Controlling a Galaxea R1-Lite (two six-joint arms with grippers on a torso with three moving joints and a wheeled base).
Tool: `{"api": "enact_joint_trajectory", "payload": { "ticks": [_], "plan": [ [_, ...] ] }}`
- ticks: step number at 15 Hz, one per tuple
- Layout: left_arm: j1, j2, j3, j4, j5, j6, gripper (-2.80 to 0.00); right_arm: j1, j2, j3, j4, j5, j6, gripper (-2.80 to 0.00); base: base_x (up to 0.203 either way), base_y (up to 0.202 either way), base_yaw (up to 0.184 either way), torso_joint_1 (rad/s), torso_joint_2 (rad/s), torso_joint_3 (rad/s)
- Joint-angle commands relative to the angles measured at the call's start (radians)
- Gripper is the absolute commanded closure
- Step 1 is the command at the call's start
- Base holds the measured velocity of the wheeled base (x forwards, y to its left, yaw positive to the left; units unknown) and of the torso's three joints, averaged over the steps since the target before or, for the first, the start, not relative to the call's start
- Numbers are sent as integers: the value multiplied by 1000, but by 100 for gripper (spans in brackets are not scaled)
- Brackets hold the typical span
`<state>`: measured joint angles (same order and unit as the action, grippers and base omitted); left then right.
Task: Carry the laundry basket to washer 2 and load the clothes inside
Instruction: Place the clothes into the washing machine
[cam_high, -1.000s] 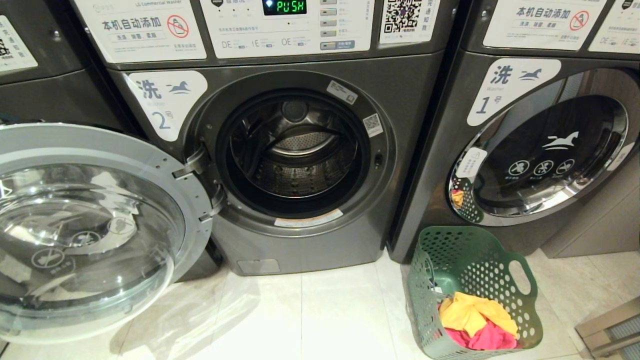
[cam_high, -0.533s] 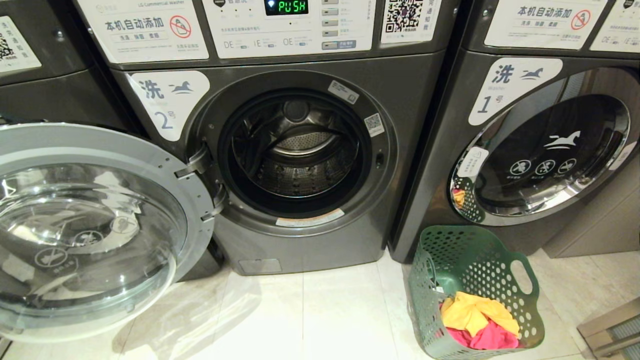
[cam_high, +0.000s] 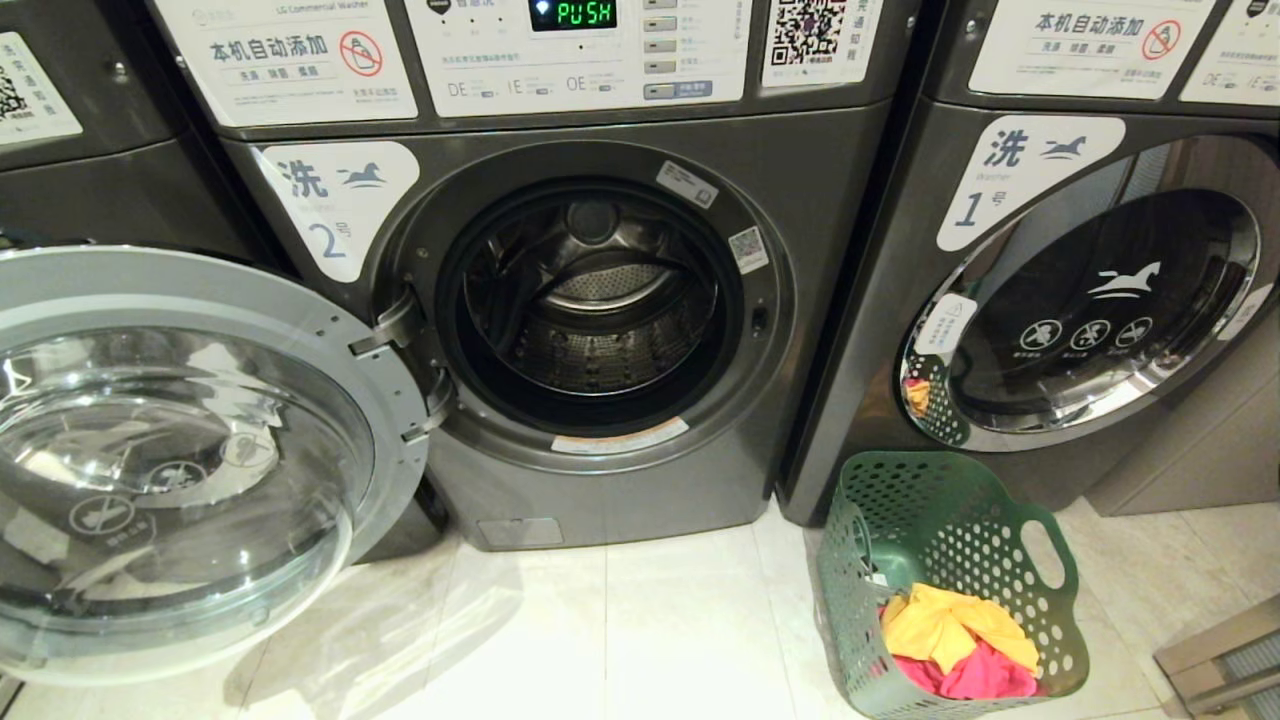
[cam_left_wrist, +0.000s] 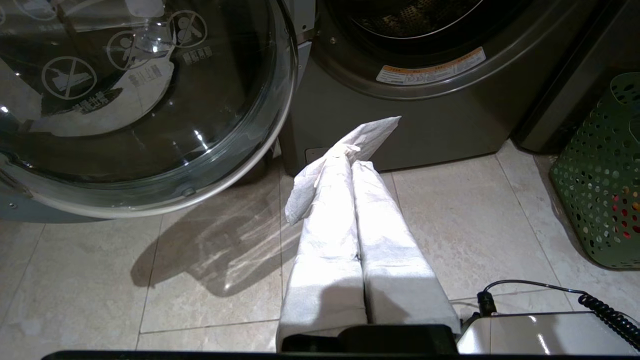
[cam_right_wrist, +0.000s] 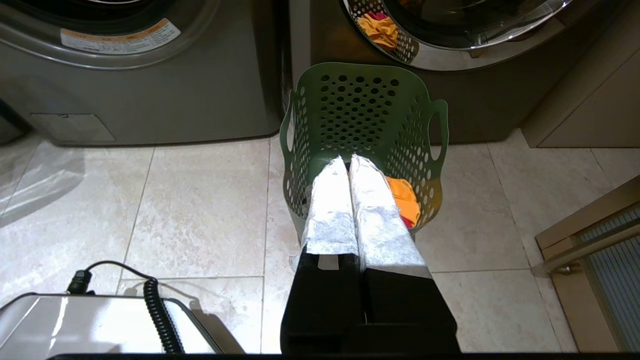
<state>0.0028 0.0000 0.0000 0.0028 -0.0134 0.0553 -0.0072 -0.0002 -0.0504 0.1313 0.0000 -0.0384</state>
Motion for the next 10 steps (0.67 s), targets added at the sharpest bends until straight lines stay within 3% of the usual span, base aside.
{"api": "enact_joint_trajectory", "payload": {
  "ticks": [1, 10],
  "plan": [
    [0, 2, 0, 0, 0, 1, 0, 0, 0, 0, 1, 0, 0, 0, 0, 0, 0, 2, 6, -53],
    [0, 2, 0, -1, 4, 0, 0, 0, 0, 0, 1, 1, 0, 0, 0, 0, 0, 3, 3, -176]
  ]
}}
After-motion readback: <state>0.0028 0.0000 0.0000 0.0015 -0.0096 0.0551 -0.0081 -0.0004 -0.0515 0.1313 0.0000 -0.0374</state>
